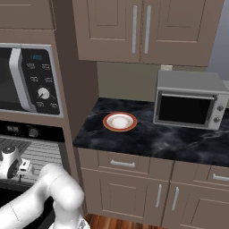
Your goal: Take the fish from the oven and place it on the plate on the counter.
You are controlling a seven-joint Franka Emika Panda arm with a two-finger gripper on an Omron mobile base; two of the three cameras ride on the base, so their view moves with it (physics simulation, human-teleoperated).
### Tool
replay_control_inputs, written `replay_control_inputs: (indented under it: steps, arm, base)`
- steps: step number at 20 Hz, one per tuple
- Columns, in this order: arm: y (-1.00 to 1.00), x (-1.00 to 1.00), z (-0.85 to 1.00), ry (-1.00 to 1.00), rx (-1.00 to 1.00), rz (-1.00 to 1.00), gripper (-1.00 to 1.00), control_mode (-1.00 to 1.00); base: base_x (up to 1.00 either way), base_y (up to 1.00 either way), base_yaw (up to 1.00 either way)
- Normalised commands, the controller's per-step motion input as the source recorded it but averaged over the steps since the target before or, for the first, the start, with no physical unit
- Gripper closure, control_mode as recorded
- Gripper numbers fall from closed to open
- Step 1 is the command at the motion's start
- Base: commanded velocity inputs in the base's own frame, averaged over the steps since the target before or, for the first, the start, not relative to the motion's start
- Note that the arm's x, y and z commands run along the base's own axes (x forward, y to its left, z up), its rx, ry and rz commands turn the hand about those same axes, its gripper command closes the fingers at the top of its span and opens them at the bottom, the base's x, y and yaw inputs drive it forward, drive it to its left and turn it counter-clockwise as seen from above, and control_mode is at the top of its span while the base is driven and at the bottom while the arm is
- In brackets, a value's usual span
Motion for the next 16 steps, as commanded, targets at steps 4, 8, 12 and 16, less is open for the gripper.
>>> replay_control_inputs:
  steps: [4, 8, 12, 16]
  arm:
    - [-0.33, -0.72, 0.85, -0.12, 0.00, 0.00, 1.00, -1.00]
    - [-0.46, -0.53, 1.00, -0.04, 0.00, 0.00, 1.00, -1.00]
    - [-0.54, -0.35, 1.00, 0.00, 0.01, 0.00, 1.00, -1.00]
    - [-0.42, -0.30, 1.00, -0.01, 0.01, -0.01, 1.00, -1.00]
  base:
    - [0.00, 0.00, 0.00]
    - [0.00, 0.00, 0.00]
    - [0.00, 0.00, 0.00]
    - [0.00, 0.00, 0.00]
